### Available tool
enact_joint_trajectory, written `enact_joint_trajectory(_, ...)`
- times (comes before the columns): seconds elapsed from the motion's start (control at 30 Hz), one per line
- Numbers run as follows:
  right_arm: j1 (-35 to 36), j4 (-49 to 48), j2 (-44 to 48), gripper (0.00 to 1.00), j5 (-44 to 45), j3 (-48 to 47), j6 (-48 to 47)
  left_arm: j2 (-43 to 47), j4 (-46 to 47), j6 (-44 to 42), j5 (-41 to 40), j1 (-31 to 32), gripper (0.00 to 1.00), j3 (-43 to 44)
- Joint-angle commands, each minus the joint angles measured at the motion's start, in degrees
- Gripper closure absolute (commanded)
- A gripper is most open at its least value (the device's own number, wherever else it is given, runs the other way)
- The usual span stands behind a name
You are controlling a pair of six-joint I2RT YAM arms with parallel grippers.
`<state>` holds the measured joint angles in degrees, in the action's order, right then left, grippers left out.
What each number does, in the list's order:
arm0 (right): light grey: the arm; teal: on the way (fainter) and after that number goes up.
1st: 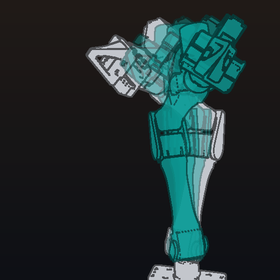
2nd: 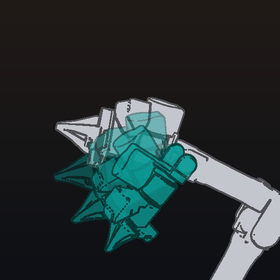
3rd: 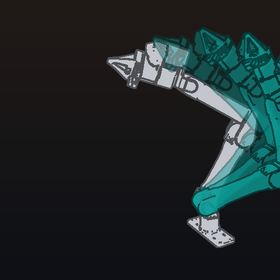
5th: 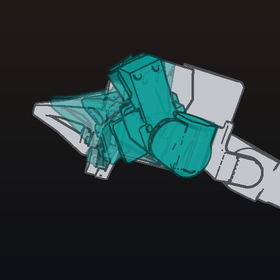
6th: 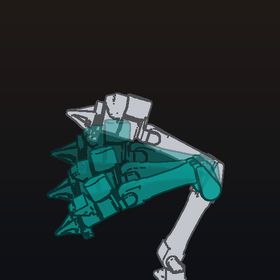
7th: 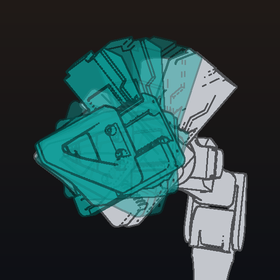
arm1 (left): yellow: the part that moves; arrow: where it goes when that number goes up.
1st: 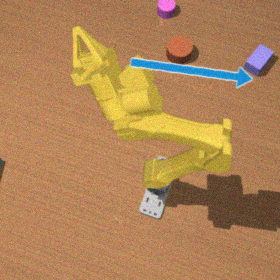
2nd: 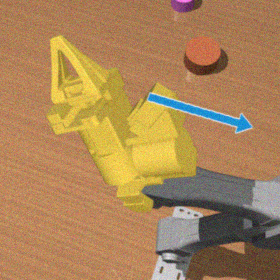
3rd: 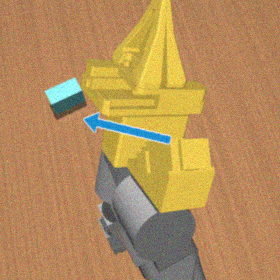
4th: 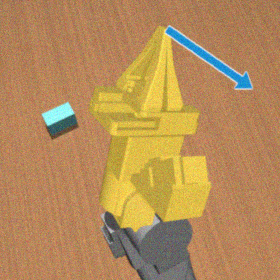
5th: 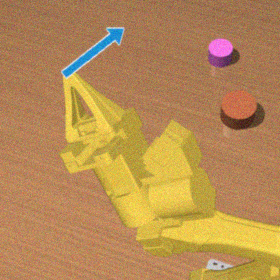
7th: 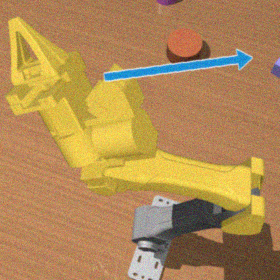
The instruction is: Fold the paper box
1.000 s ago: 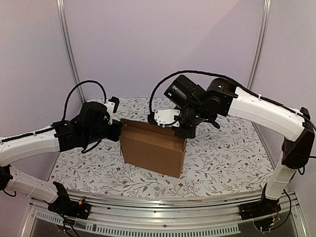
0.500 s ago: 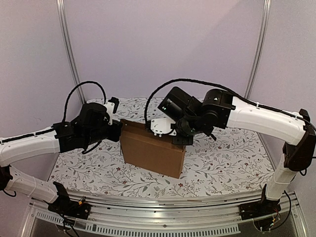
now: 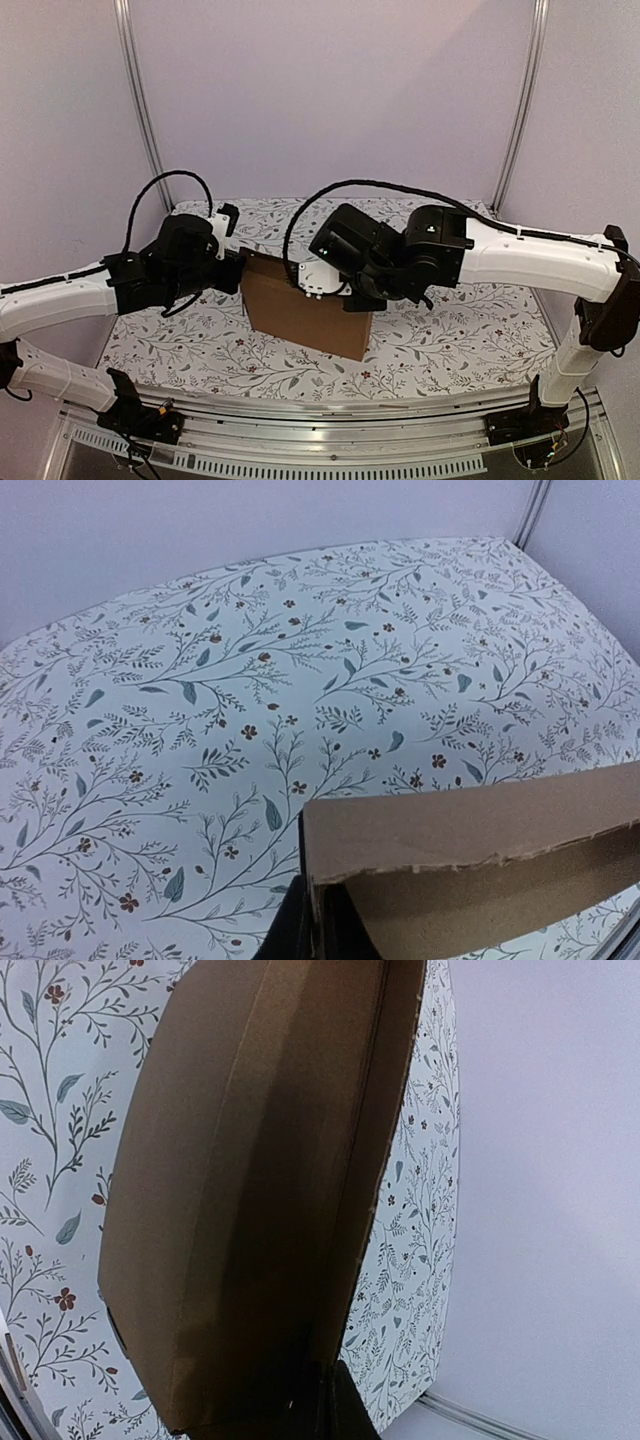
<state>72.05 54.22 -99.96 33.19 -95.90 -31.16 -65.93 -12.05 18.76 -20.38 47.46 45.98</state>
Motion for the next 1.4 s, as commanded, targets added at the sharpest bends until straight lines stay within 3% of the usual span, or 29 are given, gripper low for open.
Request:
enact_joint_trajectory(0.0, 1.6, 0.8, -2.3, 0.98, -3.9, 3.6, -0.7, 0.2, -9.9, 0.3, 2.7, 1.4, 0.89, -3.9)
enact_joint_trajectory(0.5, 1.6, -2.1, -2.5, 0.98, -1.8, 7.6, -1.2, 12.5, -13.7, -1.8, 7.8, 4.0, 0.59, -0.6)
enact_joint_trajectory(0.7, 1.6, -2.7, -2.3, 0.98, -1.2, 8.4, -1.5, 16.1, -13.6, -1.3, 0.6, 3.7, 0.49, 4.0)
enact_joint_trajectory(0.83, 1.6, -3.2, -1.7, 0.97, -0.5, 8.1, -2.2, 8.5, -14.7, -0.2, -6.9, 1.7, 0.48, 9.8)
enact_joint_trajectory(1.03, 1.6, -3.3, -1.6, 0.96, 0.1, 8.0, -2.5, -1.8, -15.4, 1.3, -5.1, -0.4, 0.48, 16.5)
enact_joint_trajectory(1.37, 1.6, -3.3, -2.3, 0.93, -0.7, 7.4, -2.6, 0.0, -18.1, 5.0, -1.0, -1.1, 0.58, 12.4)
